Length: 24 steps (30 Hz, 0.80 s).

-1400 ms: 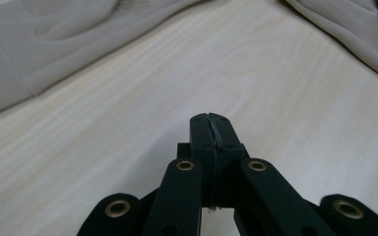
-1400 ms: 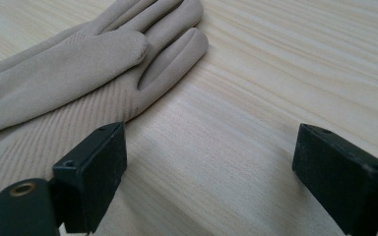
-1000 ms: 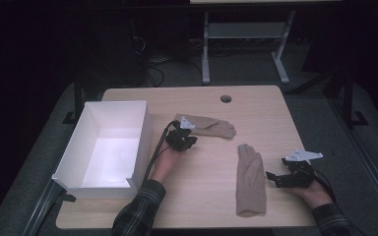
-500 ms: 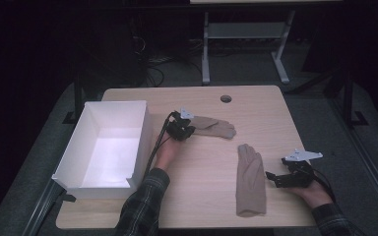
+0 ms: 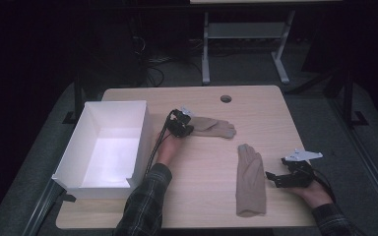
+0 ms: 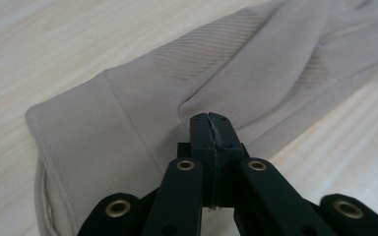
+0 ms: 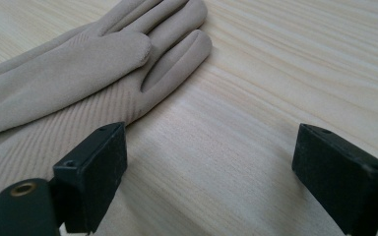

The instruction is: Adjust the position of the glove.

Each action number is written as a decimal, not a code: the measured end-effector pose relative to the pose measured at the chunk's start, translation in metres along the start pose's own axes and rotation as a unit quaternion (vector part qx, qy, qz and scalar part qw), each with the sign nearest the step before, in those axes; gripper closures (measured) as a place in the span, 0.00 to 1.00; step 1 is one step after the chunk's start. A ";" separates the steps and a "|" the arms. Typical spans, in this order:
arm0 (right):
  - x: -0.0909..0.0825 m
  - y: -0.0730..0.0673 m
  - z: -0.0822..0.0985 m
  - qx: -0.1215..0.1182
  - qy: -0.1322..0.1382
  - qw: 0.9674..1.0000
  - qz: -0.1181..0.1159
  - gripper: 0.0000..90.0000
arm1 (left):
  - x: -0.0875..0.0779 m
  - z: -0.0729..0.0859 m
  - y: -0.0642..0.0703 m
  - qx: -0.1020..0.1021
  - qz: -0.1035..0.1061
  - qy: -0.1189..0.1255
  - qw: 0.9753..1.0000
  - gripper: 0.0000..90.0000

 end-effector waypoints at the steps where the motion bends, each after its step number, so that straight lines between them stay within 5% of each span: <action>1: 0.000 0.000 0.000 0.001 0.000 1.000 0.000 0.14 | 0.000 0.000 0.002 0.000 0.002 0.000 1.000 1.00; 8: 0.000 -0.001 0.000 0.003 -0.001 1.000 0.000 0.14 | -0.007 0.005 0.013 -0.006 0.016 -0.001 1.000 1.00; 12: 0.000 -0.001 0.000 0.002 -0.002 1.000 0.000 0.14 | -0.016 0.013 0.025 -0.034 0.036 0.001 0.999 1.00; 24: 0.000 -0.001 0.000 0.003 -0.003 1.000 -0.002 0.14 | -0.033 0.027 0.045 -0.031 0.054 -0.008 0.998 1.00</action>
Point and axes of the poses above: each handheld gripper's, and its own axes: x roughly forward along the jaws, z roughly out of its underside, y roughly to its right, the point moved 8 cm from there along x, roughly forward along the jaws, and after that the axes turned 6 degrees about x, right-handed, at the moved point
